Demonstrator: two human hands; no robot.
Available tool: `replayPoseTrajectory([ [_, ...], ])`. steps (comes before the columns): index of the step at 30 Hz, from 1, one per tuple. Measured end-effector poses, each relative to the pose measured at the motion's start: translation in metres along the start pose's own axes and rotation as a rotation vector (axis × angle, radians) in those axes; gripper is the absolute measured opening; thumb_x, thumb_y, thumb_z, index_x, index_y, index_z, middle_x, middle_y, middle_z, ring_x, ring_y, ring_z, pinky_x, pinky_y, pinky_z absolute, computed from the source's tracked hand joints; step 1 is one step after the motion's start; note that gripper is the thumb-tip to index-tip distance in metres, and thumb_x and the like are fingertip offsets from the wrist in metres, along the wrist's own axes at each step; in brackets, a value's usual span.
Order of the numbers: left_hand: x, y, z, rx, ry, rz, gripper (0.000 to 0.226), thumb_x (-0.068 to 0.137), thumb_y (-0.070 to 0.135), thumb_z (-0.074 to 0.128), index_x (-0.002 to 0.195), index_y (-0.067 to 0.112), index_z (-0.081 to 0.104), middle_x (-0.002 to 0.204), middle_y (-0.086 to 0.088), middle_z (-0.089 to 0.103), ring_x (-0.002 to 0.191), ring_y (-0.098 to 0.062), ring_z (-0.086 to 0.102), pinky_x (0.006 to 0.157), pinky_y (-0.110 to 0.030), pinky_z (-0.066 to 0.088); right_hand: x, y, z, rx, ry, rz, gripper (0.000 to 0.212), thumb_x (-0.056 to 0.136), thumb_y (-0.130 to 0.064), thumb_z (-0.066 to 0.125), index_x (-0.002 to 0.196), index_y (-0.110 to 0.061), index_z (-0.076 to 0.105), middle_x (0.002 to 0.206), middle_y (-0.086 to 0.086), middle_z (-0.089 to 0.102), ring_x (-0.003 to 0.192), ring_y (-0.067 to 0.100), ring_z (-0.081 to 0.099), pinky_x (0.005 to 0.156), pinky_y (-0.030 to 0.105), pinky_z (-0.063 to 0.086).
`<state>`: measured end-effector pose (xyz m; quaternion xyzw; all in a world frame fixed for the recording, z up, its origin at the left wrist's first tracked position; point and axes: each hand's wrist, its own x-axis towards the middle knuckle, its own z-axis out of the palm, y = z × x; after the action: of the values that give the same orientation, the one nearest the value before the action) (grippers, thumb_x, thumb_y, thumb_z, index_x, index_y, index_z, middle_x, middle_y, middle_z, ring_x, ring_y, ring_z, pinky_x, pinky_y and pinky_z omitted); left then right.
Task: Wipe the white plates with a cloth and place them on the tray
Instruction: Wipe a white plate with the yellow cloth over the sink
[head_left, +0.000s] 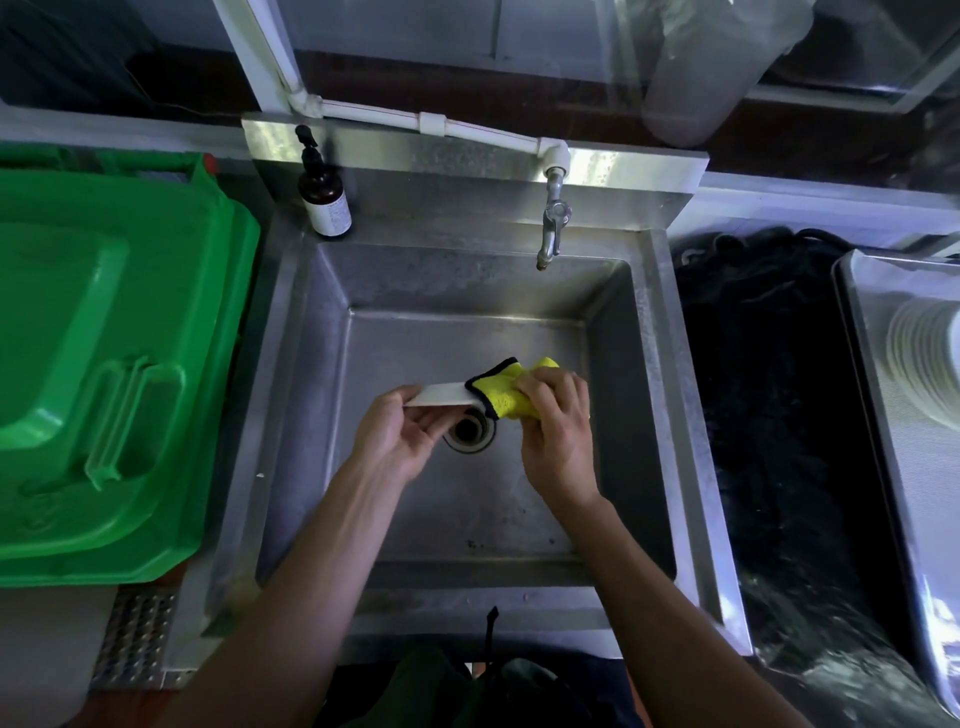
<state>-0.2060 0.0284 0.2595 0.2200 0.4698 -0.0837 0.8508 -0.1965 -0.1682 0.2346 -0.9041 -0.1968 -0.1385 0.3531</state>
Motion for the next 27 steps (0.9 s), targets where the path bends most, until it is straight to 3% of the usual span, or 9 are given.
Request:
replayPoseTrajectory([
  [2, 0.001, 0.0, -0.004, -0.014, -0.002, 0.026, 0.01, 0.101, 0.0, 0.05, 0.106, -0.007, 0.055, 0.093, -0.026, 0.071, 0.074, -0.034, 0.076, 0.055, -0.043, 0.062, -0.004, 0.003, -0.002, 0.01, -0.06, -0.007, 0.043, 0.085, 0.006, 0.061, 0.121, -0.016, 0.059, 0.122, 0.003, 0.052, 0.109, 0.029, 0.047, 0.09, 0.048, 0.045],
  [5, 0.004, 0.0, -0.009, 0.004, 0.018, 0.074, 0.021, 0.101, -0.003, 0.05, 0.121, -0.006, 0.052, 0.112, -0.024, 0.065, 0.093, -0.032, 0.071, 0.054, -0.042, 0.061, -0.008, 0.004, -0.007, 0.013, -0.218, -0.01, 0.041, 0.089, 0.006, 0.058, 0.126, -0.011, 0.061, 0.13, 0.007, 0.054, 0.122, 0.032, 0.046, 0.1, 0.051, 0.044],
  [10, 0.002, 0.003, -0.013, 0.064, 0.04, 0.134, 0.017, 0.1, -0.006, 0.052, 0.116, -0.005, 0.054, 0.114, -0.023, 0.065, 0.097, -0.031, 0.069, 0.053, -0.042, 0.061, -0.01, 0.0, -0.011, 0.036, -0.442, 0.012, 0.051, 0.089, 0.011, 0.06, 0.137, -0.009, 0.057, 0.146, 0.012, 0.047, 0.142, 0.033, 0.034, 0.118, 0.044, 0.032],
  [15, 0.001, 0.008, -0.023, 0.058, 0.05, 0.162, 0.031, 0.099, -0.005, 0.053, 0.13, -0.004, 0.051, 0.123, -0.023, 0.064, 0.101, -0.031, 0.068, 0.057, -0.04, 0.062, -0.007, -0.007, -0.013, 0.1, -0.453, 0.038, 0.047, 0.09, 0.007, 0.055, 0.134, -0.011, 0.06, 0.145, 0.008, 0.049, 0.139, 0.028, 0.04, 0.117, 0.038, 0.034],
  [19, 0.002, 0.007, -0.031, 0.126, 0.036, 0.228, 0.033, 0.098, -0.004, 0.056, 0.13, 0.005, 0.059, 0.121, -0.016, 0.069, 0.102, -0.029, 0.07, 0.062, -0.039, 0.063, -0.002, -0.011, -0.015, 0.132, -0.457, 0.08, 0.045, 0.09, -0.028, 0.042, 0.129, -0.013, 0.06, 0.138, 0.004, 0.051, 0.123, 0.023, 0.049, 0.103, 0.031, 0.043],
  [24, 0.004, 0.001, -0.037, 0.251, -0.024, 0.251, 0.038, 0.098, 0.002, 0.054, 0.135, 0.01, 0.059, 0.129, -0.019, 0.067, 0.115, -0.039, 0.065, 0.091, -0.06, 0.056, 0.003, -0.021, -0.003, 0.15, -0.485, 0.062, 0.049, 0.089, -0.008, 0.068, 0.137, -0.014, 0.056, 0.144, 0.007, 0.047, 0.127, 0.027, 0.047, 0.105, 0.041, 0.046],
  [27, 0.0, -0.003, -0.038, 0.315, -0.033, 0.265, 0.035, 0.099, 0.005, 0.054, 0.133, 0.012, 0.061, 0.126, -0.02, 0.068, 0.104, -0.037, 0.068, 0.076, -0.05, 0.062, 0.014, -0.034, 0.001, 0.194, -0.461, 0.113, 0.054, 0.086, -0.021, 0.07, 0.138, -0.017, 0.056, 0.143, 0.004, 0.048, 0.125, 0.025, 0.048, 0.103, 0.04, 0.046],
])
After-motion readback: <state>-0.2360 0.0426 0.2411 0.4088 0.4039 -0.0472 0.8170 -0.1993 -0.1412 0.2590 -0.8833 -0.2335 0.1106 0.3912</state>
